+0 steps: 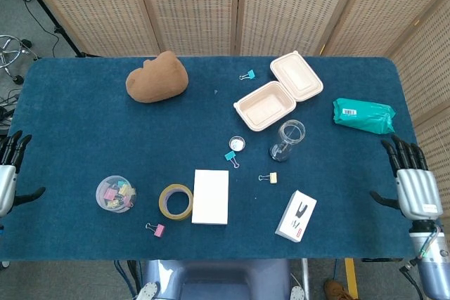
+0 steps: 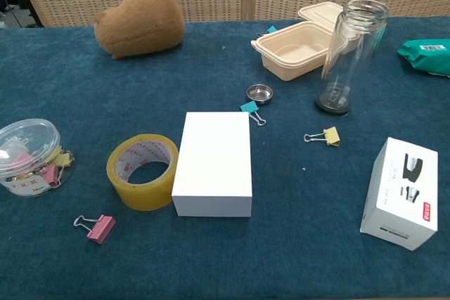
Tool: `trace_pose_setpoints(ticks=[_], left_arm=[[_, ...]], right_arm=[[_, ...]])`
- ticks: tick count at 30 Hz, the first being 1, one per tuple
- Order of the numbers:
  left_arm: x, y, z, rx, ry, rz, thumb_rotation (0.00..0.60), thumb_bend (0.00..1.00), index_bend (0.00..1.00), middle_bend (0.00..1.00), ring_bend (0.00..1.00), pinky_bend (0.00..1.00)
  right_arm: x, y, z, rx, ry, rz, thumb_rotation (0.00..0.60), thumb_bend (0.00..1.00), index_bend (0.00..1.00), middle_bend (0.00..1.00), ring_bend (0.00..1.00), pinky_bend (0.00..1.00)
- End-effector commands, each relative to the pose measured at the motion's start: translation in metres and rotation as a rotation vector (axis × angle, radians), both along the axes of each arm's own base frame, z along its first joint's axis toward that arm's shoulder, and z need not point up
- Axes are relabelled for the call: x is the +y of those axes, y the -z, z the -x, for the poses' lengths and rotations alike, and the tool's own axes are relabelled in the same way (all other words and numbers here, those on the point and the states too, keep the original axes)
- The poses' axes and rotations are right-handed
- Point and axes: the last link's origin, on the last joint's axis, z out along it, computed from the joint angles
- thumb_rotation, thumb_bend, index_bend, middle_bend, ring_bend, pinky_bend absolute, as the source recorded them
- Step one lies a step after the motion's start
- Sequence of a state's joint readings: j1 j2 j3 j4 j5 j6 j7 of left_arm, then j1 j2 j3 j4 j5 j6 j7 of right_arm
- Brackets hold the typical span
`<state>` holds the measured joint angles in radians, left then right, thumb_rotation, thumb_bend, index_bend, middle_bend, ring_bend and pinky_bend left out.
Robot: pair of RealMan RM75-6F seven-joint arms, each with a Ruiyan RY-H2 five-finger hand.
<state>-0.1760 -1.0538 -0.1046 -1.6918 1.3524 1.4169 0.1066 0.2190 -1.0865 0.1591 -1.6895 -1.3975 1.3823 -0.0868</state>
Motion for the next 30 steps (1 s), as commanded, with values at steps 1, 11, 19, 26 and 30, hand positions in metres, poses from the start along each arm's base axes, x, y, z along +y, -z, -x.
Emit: trace_pose_setpoints(ticks=[1,11,19,26,30], left_arm=[[-0.003,-0.001,0.0,-0.005,0.0,0.005,0.6,0.0,0.0,0.0,0.0,0.0],[-0.004,-0.009,0.0,-0.052,0.01,0.009,0.6,0.0,0.0,0.0,0.0,0.0],[-0.005,-0.011,0.001,-0.058,0.017,0.015,0.6,0.0,0.0,0.0,0.0,0.0],[-0.005,-0.014,0.001,-0.074,0.012,0.015,0.6,0.0,0.0,0.0,0.0,0.0],[-0.004,-0.017,0.002,-0.085,0.019,0.007,0.6,0.0,0.0,0.0,0.0,0.0]], right_arm=[[-0.032,-0.003,-0.043,-0.002,-0.077,-0.045,0.6,0.0,0.01,0.0,0.0,0.0],[-0.106,0.028,-0.148,-0.198,-0.251,-0.217,0.6,0.0,0.06,0.0,0.0,0.0],[-0.155,0.089,-0.197,-0.177,-0.302,-0.267,0.6,0.0,0.22,0.0,0.0,0.0],[-0.169,0.142,-0.218,-0.127,-0.278,-0.322,0.6,0.03,0.31,0.0,0.0,0.0],[-0.172,0.168,-0.219,-0.083,-0.258,-0.334,0.6,0.14,0.34,0.0,0.0,0.0]])
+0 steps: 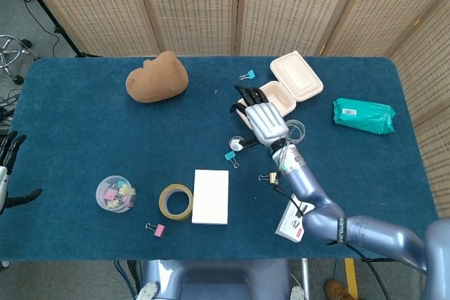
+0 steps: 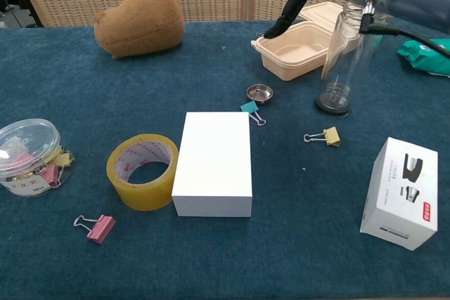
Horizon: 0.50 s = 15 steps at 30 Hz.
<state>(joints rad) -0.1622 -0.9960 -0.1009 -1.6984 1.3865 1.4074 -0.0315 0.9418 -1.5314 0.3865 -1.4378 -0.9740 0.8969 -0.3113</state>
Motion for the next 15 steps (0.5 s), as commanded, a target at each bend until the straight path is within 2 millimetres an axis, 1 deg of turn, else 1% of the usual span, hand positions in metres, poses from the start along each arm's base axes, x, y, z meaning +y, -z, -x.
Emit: trace_pose_setpoints(ticks=[1,4,5,7,11,15], left_arm=[[0.0,-0.003,0.001,-0.007,0.004,-0.008,0.6,0.0,0.0,0.0,0.0,0.0],[-0.001,-0.006,0.001,-0.019,0.007,-0.013,0.6,0.0,0.0,0.0,0.0,0.0],[-0.001,-0.007,0.001,-0.021,0.006,-0.013,0.6,0.0,0.0,0.0,0.0,0.0],[-0.001,-0.008,0.002,-0.027,0.005,-0.013,0.6,0.0,0.0,0.0,0.0,0.0],[0.0,-0.009,0.002,-0.033,0.004,-0.013,0.6,0.0,0.0,0.0,0.0,0.0],[0.0,-0.01,0.003,-0.04,0.001,-0.014,0.6,0.0,0.0,0.0,0.0,0.0]], right_arm=[[-0.002,0.026,0.0,0.063,0.008,-0.013,0.6,0.17,0.34,0.0,0.0,0.0],[-0.003,0.045,0.006,0.112,0.015,-0.018,0.6,0.24,0.36,0.0,0.0,0.0],[-0.003,0.05,0.007,0.119,0.016,-0.02,0.6,0.27,0.36,0.0,0.0,0.0],[-0.003,0.058,0.01,0.136,0.015,-0.024,0.6,0.3,0.37,0.0,0.0,0.0],[-0.001,0.076,0.013,0.17,-0.003,-0.038,0.6,0.3,0.38,0.0,0.0,0.0],[-0.001,0.088,0.014,0.215,-0.03,-0.037,0.6,0.3,0.38,0.0,0.0,0.0]])
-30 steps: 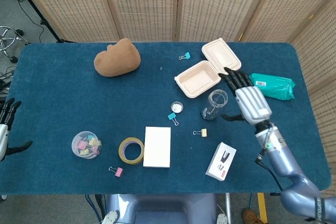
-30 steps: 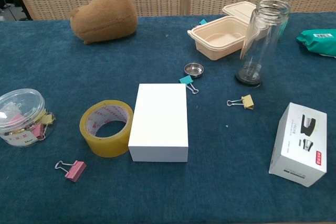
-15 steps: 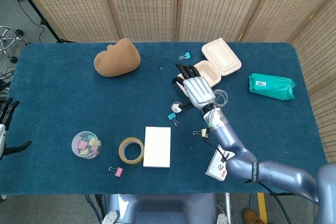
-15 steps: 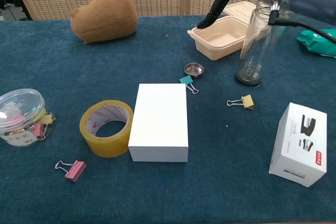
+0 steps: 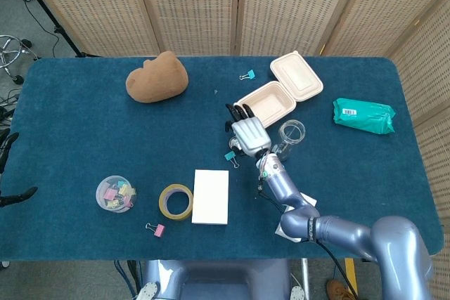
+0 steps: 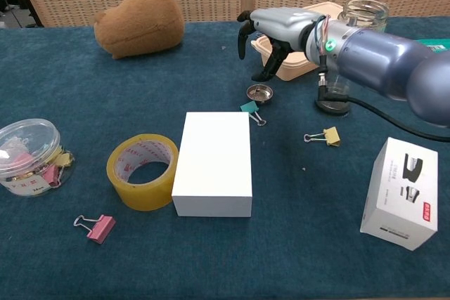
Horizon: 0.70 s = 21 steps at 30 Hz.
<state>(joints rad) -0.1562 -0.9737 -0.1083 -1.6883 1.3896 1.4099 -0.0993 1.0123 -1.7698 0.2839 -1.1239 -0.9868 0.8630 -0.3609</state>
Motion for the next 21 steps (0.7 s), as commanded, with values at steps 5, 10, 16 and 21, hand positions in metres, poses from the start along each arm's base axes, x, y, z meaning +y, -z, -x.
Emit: trace_pose_setpoints(ticks=[5,10,16,21], left_arm=[[-0.001,-0.002,0.0,-0.012,0.0,-0.002,0.6,0.0,0.0,0.0,0.0,0.0],[-0.003,-0.004,0.0,-0.02,0.005,-0.005,0.6,0.0,0.0,0.0,0.0,0.0],[-0.003,-0.004,0.0,-0.027,0.01,0.001,0.6,0.0,0.0,0.0,0.0,0.0],[-0.004,-0.005,0.0,-0.032,0.011,0.0,0.6,0.0,0.0,0.0,0.0,0.0]], right_arm=[[-0.002,0.021,0.003,0.085,-0.041,-0.007,0.6,0.31,0.39,0.0,0.0,0.0],[-0.007,0.026,0.01,0.113,-0.039,0.001,0.6,0.33,0.4,0.0,0.0,0.0],[-0.005,0.03,0.018,0.133,-0.073,0.008,0.6,0.33,0.41,0.0,0.0,0.0],[-0.007,0.034,0.02,0.132,-0.091,0.016,0.6,0.33,0.42,0.0,0.0,0.0]])
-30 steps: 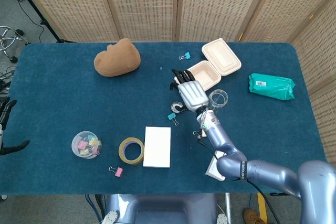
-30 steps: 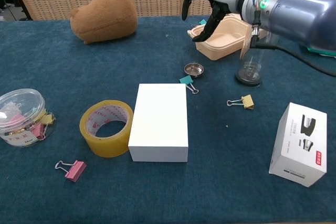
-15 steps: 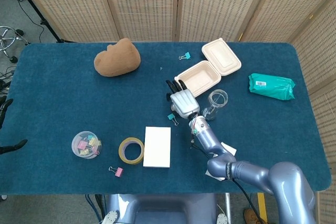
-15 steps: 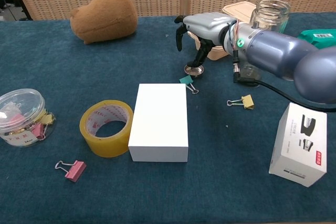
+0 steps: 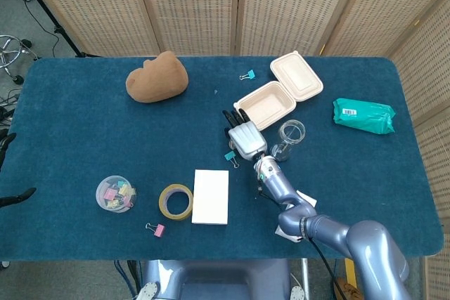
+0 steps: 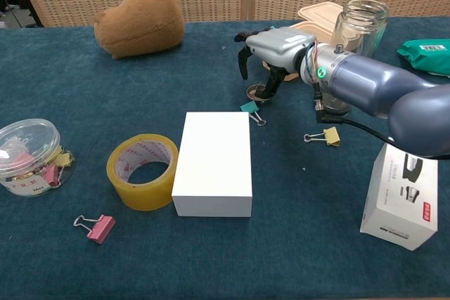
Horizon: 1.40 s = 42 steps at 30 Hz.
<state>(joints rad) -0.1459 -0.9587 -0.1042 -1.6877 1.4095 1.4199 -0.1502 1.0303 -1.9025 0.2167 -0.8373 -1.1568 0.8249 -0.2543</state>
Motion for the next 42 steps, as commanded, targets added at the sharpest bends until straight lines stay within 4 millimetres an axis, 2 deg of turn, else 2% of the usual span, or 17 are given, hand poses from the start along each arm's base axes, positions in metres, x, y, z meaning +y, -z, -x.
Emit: trace_pose_setpoints(ticks=[1,22,42], left_arm=[[-0.001,0.0,0.0,-0.002,0.0,0.001,0.6,0.0,0.0,0.0,0.0,0.0],[-0.002,-0.002,0.002,-0.016,-0.005,0.012,0.6,0.0,0.0,0.0,0.0,0.0],[-0.003,0.0,0.001,-0.018,-0.002,0.021,0.6,0.0,0.0,0.0,0.0,0.0]], right_arm=[[-0.001,0.004,0.001,0.001,-0.012,0.007,0.6,0.33,0.42,0.0,0.0,0.0],[-0.01,0.017,0.01,0.004,0.002,0.017,0.6,0.37,0.48,0.0,0.0,0.0],[-0.014,0.014,0.019,-0.009,0.022,0.027,0.6,0.55,0.57,0.0,0.0,0.0]])
